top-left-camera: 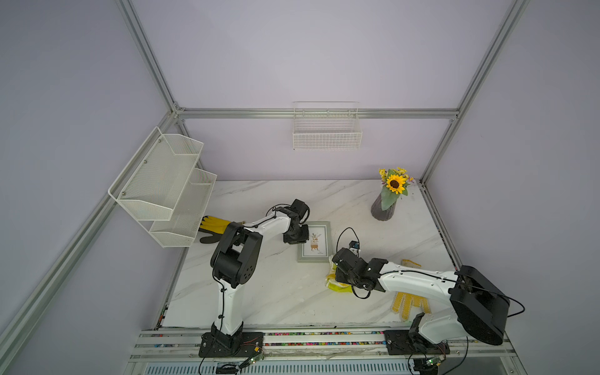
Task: Wipe the picture frame with a cloth
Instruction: Wipe the dirt from the picture frame, then place the cleaning item at the center of the board.
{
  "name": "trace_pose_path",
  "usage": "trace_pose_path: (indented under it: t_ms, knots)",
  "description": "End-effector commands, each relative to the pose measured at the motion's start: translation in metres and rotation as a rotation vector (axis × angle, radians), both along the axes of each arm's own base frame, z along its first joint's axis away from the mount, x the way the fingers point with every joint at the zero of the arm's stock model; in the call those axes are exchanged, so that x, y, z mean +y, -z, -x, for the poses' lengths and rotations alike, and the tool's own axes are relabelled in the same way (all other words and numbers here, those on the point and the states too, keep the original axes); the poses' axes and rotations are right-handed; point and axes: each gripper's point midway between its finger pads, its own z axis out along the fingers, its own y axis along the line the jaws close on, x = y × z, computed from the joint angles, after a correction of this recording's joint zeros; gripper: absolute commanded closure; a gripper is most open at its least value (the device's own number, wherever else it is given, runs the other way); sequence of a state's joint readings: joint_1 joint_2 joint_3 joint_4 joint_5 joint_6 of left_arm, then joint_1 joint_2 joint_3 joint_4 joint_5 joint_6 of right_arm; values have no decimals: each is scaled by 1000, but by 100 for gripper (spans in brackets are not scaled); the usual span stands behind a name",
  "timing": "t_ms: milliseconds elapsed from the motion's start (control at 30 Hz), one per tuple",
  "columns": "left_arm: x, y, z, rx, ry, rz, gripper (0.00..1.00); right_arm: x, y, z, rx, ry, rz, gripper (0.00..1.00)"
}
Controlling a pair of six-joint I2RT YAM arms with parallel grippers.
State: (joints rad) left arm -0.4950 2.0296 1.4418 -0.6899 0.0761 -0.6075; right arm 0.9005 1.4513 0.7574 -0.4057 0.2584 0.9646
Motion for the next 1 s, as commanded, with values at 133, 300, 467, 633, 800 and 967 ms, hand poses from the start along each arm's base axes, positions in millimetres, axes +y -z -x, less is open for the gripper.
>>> trace_pose_path:
  t_ms: [133,300,467,633,800,967]
  knots:
    - [1,23,25,91,12,-27,57,57,-54,7,-110,-225,-42,100]
    - [0,-4,17,5,-19,2,43,104,-57,16,-109,-364,-89,100]
    - [18,-57,4,-135,-82,-42,39,133,-49,20,-92,-429,-128,100]
    - [63,-124,-1,-278,-206,-180,33,167,-39,17,-81,-490,-138,100]
    - [117,-167,13,-349,-329,-298,32,188,-6,2,-49,-482,-61,100]
    - [157,-177,53,-361,-397,-323,30,192,20,1,-3,-481,-23,65]
